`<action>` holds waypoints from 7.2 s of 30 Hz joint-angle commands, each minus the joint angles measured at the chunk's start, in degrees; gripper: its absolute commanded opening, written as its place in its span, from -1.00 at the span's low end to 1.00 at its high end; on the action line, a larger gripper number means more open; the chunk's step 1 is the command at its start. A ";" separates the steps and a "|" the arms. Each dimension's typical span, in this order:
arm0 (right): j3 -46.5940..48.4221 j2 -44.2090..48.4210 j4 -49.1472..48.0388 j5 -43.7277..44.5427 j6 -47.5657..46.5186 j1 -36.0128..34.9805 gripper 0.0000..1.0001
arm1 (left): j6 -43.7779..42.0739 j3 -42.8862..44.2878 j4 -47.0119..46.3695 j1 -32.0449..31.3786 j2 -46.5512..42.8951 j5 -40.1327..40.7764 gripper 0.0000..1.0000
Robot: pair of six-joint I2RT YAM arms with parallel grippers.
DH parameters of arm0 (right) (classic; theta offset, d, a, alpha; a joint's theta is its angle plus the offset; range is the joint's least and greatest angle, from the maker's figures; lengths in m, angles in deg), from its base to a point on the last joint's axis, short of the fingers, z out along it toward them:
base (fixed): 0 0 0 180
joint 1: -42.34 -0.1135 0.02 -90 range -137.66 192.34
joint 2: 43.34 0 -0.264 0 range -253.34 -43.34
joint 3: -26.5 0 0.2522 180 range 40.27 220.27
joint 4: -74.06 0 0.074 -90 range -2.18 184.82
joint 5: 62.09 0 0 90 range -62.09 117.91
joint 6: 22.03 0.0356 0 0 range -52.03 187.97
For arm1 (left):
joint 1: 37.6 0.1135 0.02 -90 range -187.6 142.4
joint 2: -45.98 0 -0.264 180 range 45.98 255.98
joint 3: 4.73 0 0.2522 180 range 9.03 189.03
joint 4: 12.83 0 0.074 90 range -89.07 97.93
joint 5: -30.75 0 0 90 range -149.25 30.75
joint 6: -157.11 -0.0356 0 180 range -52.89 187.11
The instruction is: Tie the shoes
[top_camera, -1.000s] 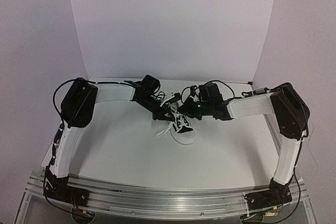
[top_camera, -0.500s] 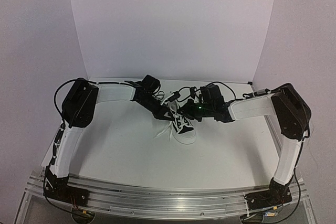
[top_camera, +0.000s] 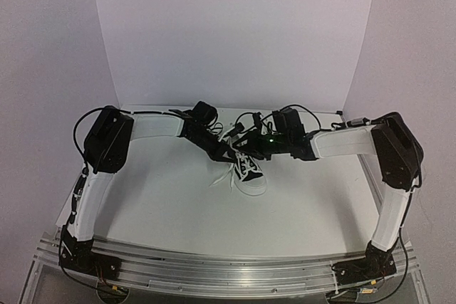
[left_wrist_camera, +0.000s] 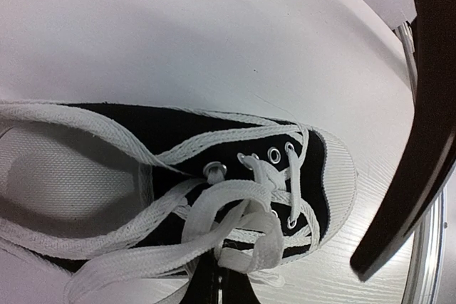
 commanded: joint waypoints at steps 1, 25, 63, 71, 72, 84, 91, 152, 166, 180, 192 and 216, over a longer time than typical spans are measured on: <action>3.13 5.85 6.24 -0.12 -5.19 3.00 -0.28 | -1.69 -0.43 -1.78 0.27 -0.81 0.53 -1.00; 14.17 -9.88 19.69 -1.72 -9.34 3.65 -0.83 | 0.08 -1.60 -1.67 0.27 -0.70 1.46 -1.00; 15.37 -12.23 22.74 -5.51 -14.86 -0.14 -0.89 | 0.75 -0.60 -1.40 -0.50 2.04 1.55 -1.00; 13.37 -7.40 22.32 -2.66 -14.30 -0.21 -1.00 | -0.05 -1.14 -1.01 -0.50 1.36 1.78 -1.00; 13.01 -6.71 22.01 -2.63 -14.27 -0.18 -1.00 | 0.12 -1.06 -1.10 -0.51 1.38 1.77 -1.00; 9.97 -4.32 16.38 -5.84 -13.19 -0.84 -1.00 | 0.33 -0.07 -1.37 -0.52 2.04 1.84 -1.00; 11.74 -7.37 16.15 -5.40 -12.38 -1.04 -0.73 | 2.09 0.06 -3.55 -0.50 1.47 -1.33 -1.00; 22.50 -12.76 32.22 -1.41 -22.47 -0.75 -0.50 | 4.69 -0.17 -6.19 -1.24 2.39 -2.54 -1.00; 20.60 -7.52 32.15 -0.26 -20.29 0.02 -0.32 | 4.13 -0.90 -6.57 -1.20 2.16 -1.76 -1.00; 17.47 -6.74 31.97 5.21 -18.58 1.57 -0.57 | 4.73 -0.95 -7.07 -1.26 2.30 -1.78 -1.00; 17.07 -6.14 30.96 8.02 -16.95 2.39 -0.62 | 4.66 -1.53 -7.03 -1.24 2.03 -1.66 -1.00; 16.69 -9.11 29.32 8.19 -16.20 2.01 -0.61 | 4.18 -2.17 -6.85 -1.27 1.77 -1.64 -1.00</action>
